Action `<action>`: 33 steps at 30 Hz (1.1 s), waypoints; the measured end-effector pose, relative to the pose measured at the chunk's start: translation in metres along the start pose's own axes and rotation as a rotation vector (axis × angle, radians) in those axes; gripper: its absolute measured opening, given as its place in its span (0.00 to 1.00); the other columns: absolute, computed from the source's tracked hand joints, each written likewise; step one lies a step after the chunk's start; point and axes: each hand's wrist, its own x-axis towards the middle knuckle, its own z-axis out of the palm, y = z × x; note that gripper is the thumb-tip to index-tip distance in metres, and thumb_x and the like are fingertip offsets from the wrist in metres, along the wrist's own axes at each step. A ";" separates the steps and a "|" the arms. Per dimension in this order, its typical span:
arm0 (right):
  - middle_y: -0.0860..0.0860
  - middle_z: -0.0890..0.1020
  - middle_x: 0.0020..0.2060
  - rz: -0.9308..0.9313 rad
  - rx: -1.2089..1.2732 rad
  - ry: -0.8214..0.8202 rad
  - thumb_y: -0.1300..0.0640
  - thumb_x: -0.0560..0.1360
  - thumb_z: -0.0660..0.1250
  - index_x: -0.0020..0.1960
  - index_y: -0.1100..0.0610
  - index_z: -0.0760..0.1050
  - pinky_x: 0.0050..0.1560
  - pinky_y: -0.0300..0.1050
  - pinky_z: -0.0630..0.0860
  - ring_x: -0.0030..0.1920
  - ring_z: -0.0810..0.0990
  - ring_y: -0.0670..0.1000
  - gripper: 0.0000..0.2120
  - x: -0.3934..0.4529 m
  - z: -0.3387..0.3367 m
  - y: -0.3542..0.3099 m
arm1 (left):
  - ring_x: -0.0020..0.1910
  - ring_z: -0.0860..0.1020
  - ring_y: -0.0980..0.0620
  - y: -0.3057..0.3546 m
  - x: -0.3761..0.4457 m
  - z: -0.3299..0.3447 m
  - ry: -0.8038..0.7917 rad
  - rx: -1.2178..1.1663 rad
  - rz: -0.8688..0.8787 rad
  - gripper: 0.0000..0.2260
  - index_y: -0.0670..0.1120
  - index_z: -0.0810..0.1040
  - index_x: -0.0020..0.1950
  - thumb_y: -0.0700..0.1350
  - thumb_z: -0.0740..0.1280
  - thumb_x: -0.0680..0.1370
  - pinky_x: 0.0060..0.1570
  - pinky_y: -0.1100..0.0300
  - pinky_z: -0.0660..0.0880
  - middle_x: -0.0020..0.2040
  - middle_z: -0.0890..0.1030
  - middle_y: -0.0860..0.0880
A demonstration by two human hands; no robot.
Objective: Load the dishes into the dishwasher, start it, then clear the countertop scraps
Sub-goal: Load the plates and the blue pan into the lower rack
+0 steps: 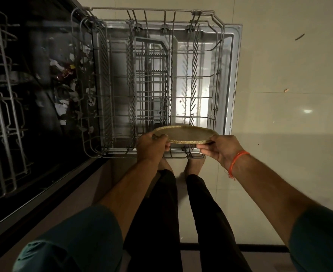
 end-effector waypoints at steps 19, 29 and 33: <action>0.62 0.84 0.37 0.056 -0.083 -0.014 0.66 0.83 0.59 0.55 0.68 0.73 0.34 0.43 0.84 0.32 0.86 0.52 0.05 0.029 0.008 0.001 | 0.42 0.82 0.57 -0.007 0.016 -0.003 -0.042 0.120 -0.065 0.17 0.46 0.76 0.73 0.40 0.66 0.83 0.34 0.68 0.77 0.55 0.84 0.45; 0.62 0.83 0.38 0.081 -0.154 0.007 0.67 0.82 0.62 0.53 0.68 0.74 0.32 0.45 0.84 0.30 0.85 0.51 0.04 0.039 0.006 0.011 | 0.55 0.82 0.48 -0.009 0.018 -0.005 -0.128 0.175 -0.128 0.18 0.47 0.74 0.73 0.40 0.66 0.83 0.41 0.65 0.77 0.65 0.80 0.43; 0.62 0.84 0.38 0.052 -0.135 0.024 0.65 0.83 0.60 0.63 0.69 0.73 0.30 0.43 0.82 0.32 0.86 0.52 0.11 0.036 0.004 0.018 | 0.56 0.83 0.46 -0.010 0.010 -0.006 -0.131 0.153 -0.140 0.22 0.50 0.70 0.76 0.45 0.67 0.82 0.41 0.59 0.80 0.66 0.78 0.46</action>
